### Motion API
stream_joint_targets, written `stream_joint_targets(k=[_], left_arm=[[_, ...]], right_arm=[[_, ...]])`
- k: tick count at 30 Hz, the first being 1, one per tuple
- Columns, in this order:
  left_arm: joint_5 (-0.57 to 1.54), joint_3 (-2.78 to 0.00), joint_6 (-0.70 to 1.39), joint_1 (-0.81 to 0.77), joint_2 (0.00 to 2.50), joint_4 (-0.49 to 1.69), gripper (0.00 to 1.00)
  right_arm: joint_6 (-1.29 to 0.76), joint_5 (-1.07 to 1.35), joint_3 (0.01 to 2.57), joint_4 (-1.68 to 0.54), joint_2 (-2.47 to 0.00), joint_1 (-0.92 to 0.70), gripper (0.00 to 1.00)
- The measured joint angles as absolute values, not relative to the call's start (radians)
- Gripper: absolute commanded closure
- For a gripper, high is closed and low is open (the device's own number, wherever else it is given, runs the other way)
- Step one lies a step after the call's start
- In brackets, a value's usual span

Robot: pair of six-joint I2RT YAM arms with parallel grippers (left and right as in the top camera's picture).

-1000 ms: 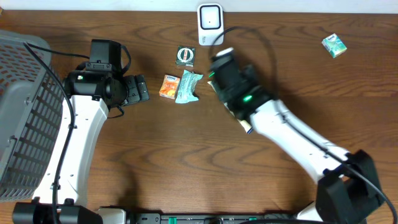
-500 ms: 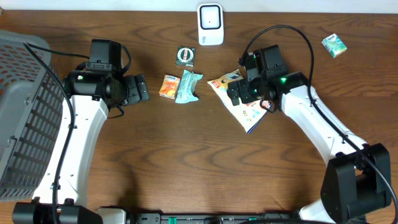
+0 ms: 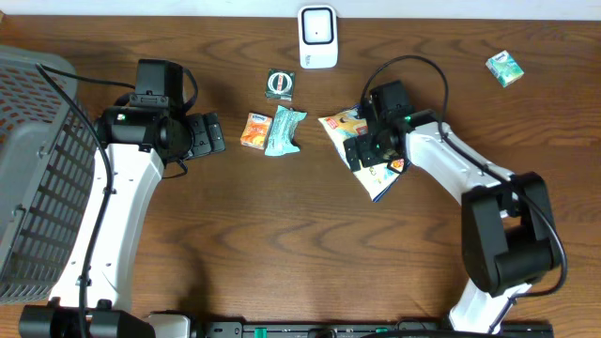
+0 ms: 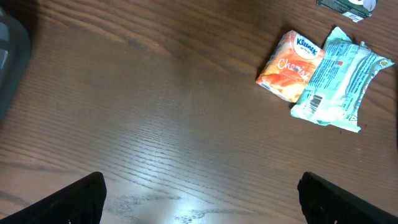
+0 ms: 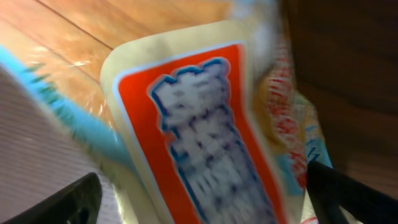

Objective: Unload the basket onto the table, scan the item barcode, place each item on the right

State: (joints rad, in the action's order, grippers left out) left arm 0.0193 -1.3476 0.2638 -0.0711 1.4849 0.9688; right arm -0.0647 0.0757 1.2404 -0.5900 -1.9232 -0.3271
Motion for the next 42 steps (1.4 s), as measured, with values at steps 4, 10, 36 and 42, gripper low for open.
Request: stream_joint_targets(k=[4,10,36,42], left_arm=[[0.019,-1.348,0.264,-0.071,1.485,0.969,0.02],[0.02,-1.348,0.264,-0.071,1.485,0.969,0.02],[0.019,-1.348,0.264,-0.071,1.485,0.968,0.02],[0.02,-1.348,0.264,-0.071,1.485,0.97,0.02]], right_arm=[[-0.059,0.073,1.241,-0.585,-1.957,-0.327,0.84],[-0.079,0.094,1.271,-0.587,-1.945,-0.327,0.96],[-0.087,0.161,1.46,-0.094,-1.93,-0.378,0.99],[-0.087,0.188,1.531,-0.069,-1.95,-0.377,0.99]])
